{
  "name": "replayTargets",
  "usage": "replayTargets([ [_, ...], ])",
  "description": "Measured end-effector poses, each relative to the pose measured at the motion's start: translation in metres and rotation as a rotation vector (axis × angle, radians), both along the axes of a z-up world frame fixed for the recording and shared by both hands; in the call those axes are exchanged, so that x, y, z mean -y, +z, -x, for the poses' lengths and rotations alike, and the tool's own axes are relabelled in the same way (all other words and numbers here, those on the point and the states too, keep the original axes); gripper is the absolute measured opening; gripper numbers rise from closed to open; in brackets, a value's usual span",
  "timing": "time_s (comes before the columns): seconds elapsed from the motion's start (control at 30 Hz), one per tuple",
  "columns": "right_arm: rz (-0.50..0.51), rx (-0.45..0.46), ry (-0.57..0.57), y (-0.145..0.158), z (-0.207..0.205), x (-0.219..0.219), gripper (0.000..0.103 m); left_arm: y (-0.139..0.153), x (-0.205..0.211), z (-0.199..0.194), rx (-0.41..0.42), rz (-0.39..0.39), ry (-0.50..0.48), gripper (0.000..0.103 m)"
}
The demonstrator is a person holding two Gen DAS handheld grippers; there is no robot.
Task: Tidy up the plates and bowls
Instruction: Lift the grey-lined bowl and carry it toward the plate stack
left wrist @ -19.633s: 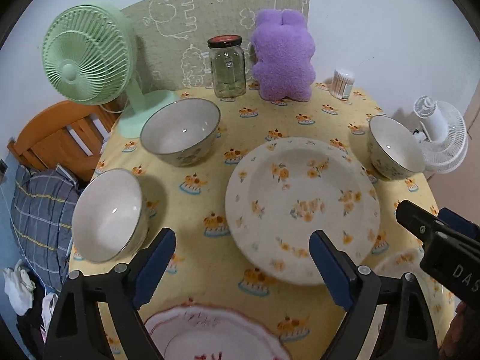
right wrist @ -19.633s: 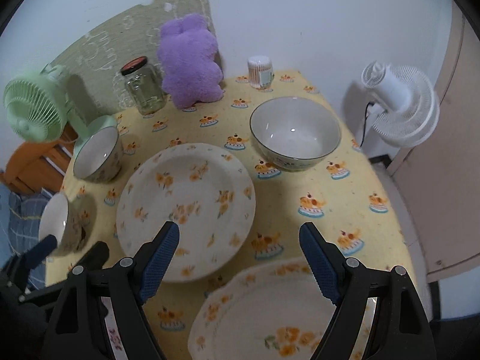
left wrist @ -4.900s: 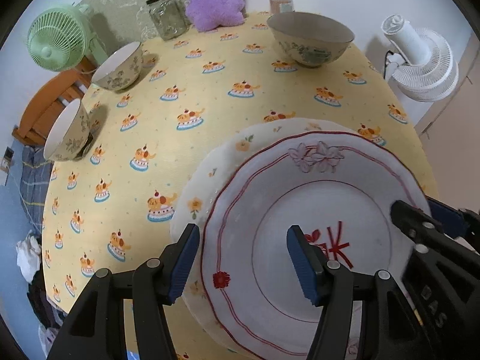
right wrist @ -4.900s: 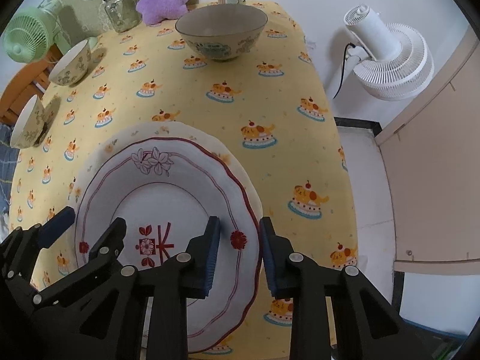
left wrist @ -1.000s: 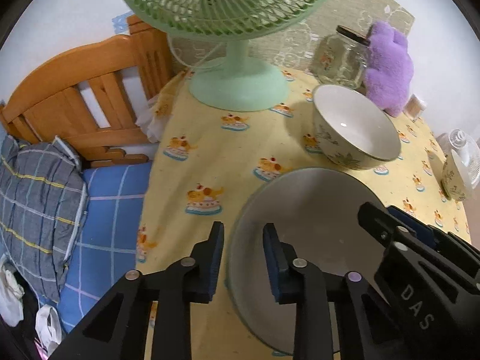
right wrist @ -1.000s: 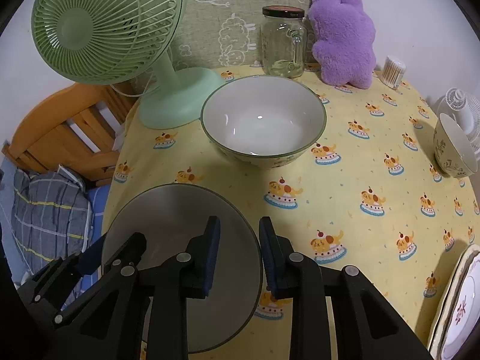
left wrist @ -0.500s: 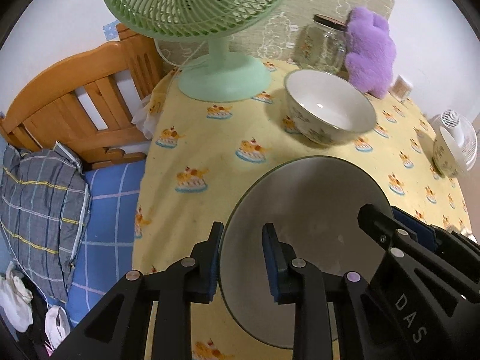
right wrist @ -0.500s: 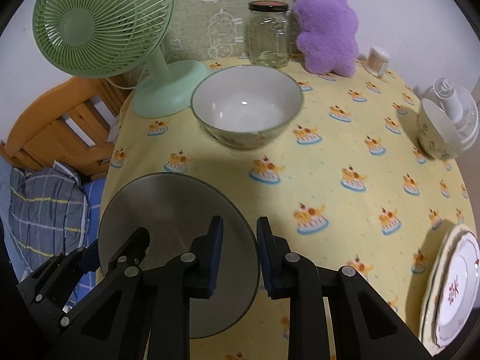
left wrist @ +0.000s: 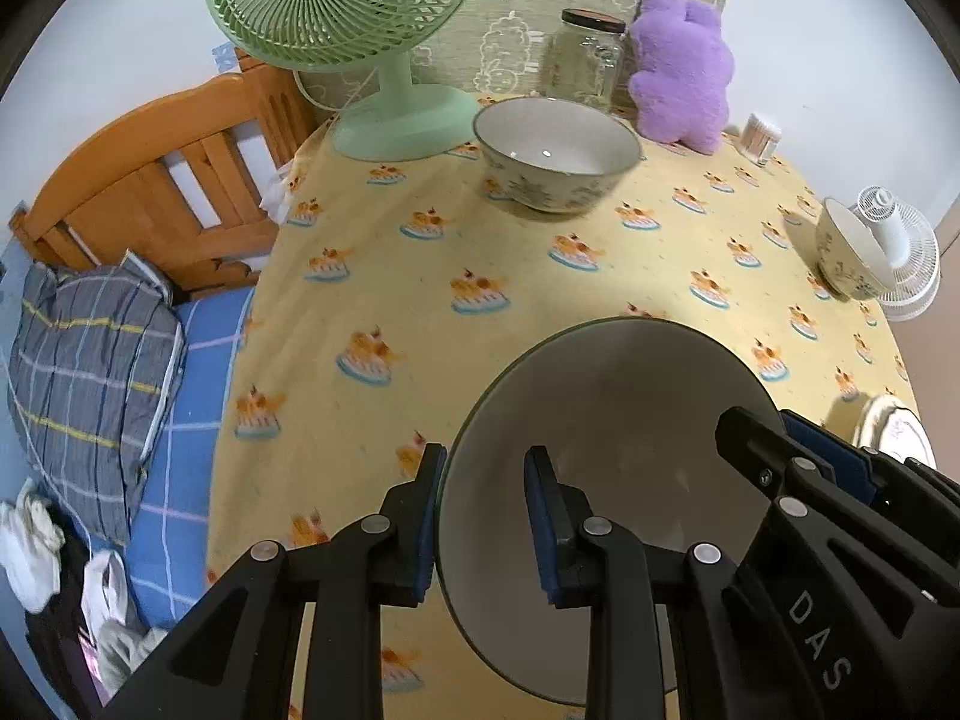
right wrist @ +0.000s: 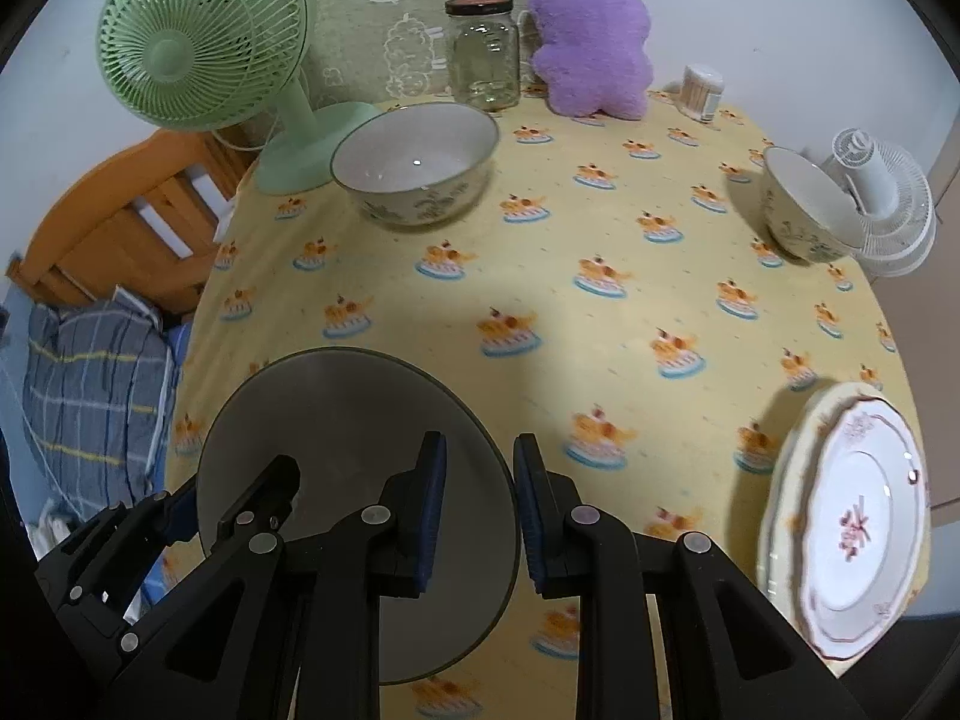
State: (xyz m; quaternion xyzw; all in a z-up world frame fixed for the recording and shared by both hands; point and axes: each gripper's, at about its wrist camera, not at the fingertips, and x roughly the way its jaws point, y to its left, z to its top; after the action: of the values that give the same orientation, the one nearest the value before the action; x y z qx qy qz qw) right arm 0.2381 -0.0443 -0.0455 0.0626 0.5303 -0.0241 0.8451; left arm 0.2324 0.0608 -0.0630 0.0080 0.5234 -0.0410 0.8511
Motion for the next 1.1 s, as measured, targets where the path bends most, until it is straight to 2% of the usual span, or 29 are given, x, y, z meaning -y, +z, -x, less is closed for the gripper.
replayTargets([
  [0.5, 0.009, 0.015, 0.068, 0.012, 0.055, 0.06, 0.027, 0.008, 0.06, 0.059, 0.007, 0.008, 0.051, 0.025],
  [0.8, 0.011, -0.011, 0.087, -0.003, 0.07, 0.084, 0.027, -0.009, 0.082, 0.073, -0.031, 0.017, 0.071, 0.025],
  [1.1, 0.02, -0.047, 0.102, -0.022, 0.065, 0.094, 0.027, -0.026, 0.093, 0.071, -0.063, 0.016, 0.085, 0.024],
])
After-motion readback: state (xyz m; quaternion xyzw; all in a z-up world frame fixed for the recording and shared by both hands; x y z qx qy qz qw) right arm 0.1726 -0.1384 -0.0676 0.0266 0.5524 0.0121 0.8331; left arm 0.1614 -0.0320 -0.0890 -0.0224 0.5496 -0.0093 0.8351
